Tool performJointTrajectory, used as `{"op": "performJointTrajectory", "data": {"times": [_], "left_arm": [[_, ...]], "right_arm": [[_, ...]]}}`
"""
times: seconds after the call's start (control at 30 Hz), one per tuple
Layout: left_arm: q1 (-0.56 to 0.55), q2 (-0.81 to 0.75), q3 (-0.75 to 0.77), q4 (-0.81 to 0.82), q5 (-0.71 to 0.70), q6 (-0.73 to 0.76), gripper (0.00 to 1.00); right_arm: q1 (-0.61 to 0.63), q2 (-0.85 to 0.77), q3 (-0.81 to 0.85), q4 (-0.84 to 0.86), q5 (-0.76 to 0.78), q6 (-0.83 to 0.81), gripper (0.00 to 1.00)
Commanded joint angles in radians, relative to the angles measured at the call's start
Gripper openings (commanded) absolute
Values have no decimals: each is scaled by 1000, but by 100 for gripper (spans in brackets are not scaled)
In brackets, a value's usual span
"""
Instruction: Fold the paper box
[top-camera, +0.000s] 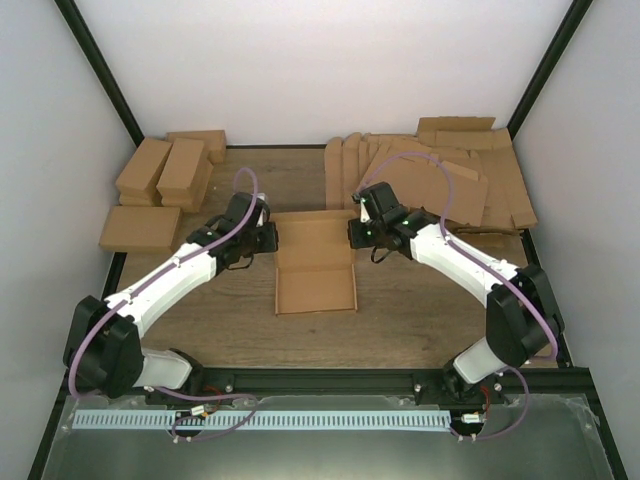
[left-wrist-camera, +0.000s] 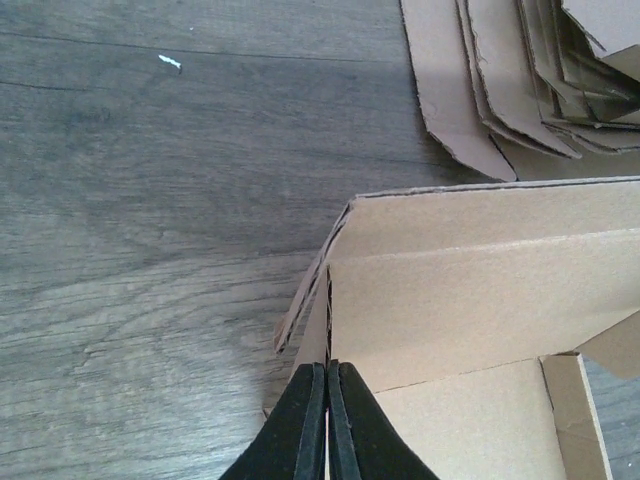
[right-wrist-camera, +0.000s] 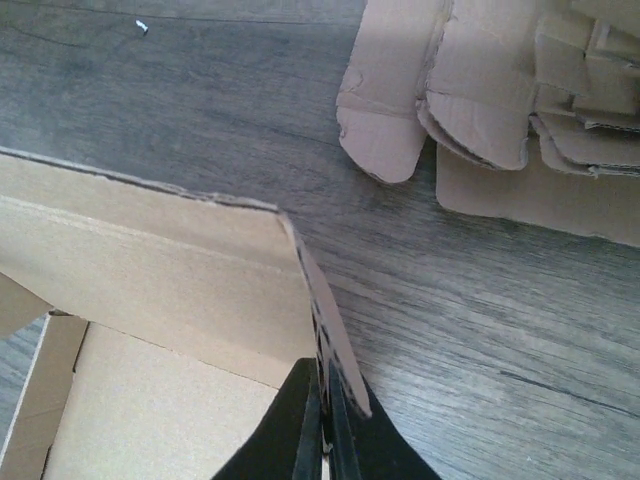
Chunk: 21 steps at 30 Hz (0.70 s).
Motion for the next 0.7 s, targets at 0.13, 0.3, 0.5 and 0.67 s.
{"op": "performJointTrajectory", "data": {"times": [0.13, 0.3, 0.5, 0.67], "left_arm": [[-7, -56, -43, 257, 31, 26, 4], [-7, -117, -96, 446, -13, 47, 4], [-16, -140, -320, 666, 23, -29, 4], [-21, -119, -444, 761, 31, -72, 4]], "right_arm": [[27, -59, -27, 239, 160, 49, 1], [36, -90, -61, 423, 255, 76, 1], [125, -100, -257, 674, 374, 76, 1], [165, -80, -364, 799, 392, 89, 1]]}}
